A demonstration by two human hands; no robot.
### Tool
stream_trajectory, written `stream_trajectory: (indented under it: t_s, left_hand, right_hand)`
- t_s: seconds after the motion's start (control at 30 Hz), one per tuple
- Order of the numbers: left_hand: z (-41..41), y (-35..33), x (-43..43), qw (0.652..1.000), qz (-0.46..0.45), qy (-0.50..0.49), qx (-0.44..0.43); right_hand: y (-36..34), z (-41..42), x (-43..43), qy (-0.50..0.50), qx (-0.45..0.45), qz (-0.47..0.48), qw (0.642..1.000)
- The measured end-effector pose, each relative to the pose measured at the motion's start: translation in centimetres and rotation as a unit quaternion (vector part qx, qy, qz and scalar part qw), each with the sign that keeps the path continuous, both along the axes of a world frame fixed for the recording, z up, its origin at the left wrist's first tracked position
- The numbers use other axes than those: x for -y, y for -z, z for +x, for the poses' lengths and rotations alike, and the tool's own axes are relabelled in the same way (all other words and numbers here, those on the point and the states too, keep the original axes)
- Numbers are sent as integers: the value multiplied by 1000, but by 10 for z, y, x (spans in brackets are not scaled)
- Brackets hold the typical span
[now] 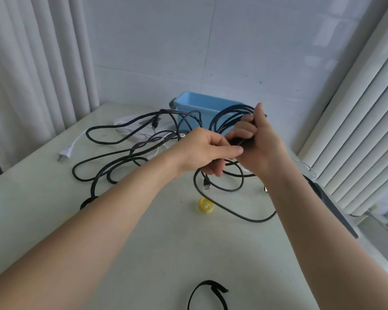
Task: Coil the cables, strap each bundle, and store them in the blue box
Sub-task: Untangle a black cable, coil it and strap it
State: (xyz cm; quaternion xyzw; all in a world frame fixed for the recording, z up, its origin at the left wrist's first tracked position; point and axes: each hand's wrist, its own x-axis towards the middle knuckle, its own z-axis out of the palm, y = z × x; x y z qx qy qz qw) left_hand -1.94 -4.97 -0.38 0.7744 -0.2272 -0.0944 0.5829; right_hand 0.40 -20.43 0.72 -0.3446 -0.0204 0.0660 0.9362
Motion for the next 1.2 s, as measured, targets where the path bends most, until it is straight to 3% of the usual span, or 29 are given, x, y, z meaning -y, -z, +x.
stream_trajectory:
  t_s: [0.2, 0.33, 0.47, 0.57, 0.67, 0.87, 1.03, 1.2]
  left_hand:
    - [7, 1, -16, 993, 33, 116, -5]
    - [20, -1, -24, 996, -64, 55, -25]
    - [39, 7, -43, 992, -102, -80, 2]
    - [46, 11, -51, 972, -147, -180, -19]
    - [48, 16, -47, 945, -186, -266, -44]
    - [45, 7, -39, 906, -275, -300, -115]
    - [39, -8, -33, 888, -373, -196, -185]
    - [24, -21, -22, 907, -369, -58, -194]
  right_hand:
    - [-8, 9, 55, 9, 35, 116, 993]
    - [-12, 8, 79, -36, 48, 170, 984]
    - [-16, 9, 100, -160, 82, 163, 970]
    - [-18, 8, 104, -235, 94, 80, 964]
    - [-24, 0, 91, -229, 122, -130, 957]
    - [-29, -20, 46, -242, 148, -386, 878]
    - [-15, -24, 4, -138, 173, -570, 791]
    - [5, -21, -28, 22, 189, -553, 811]
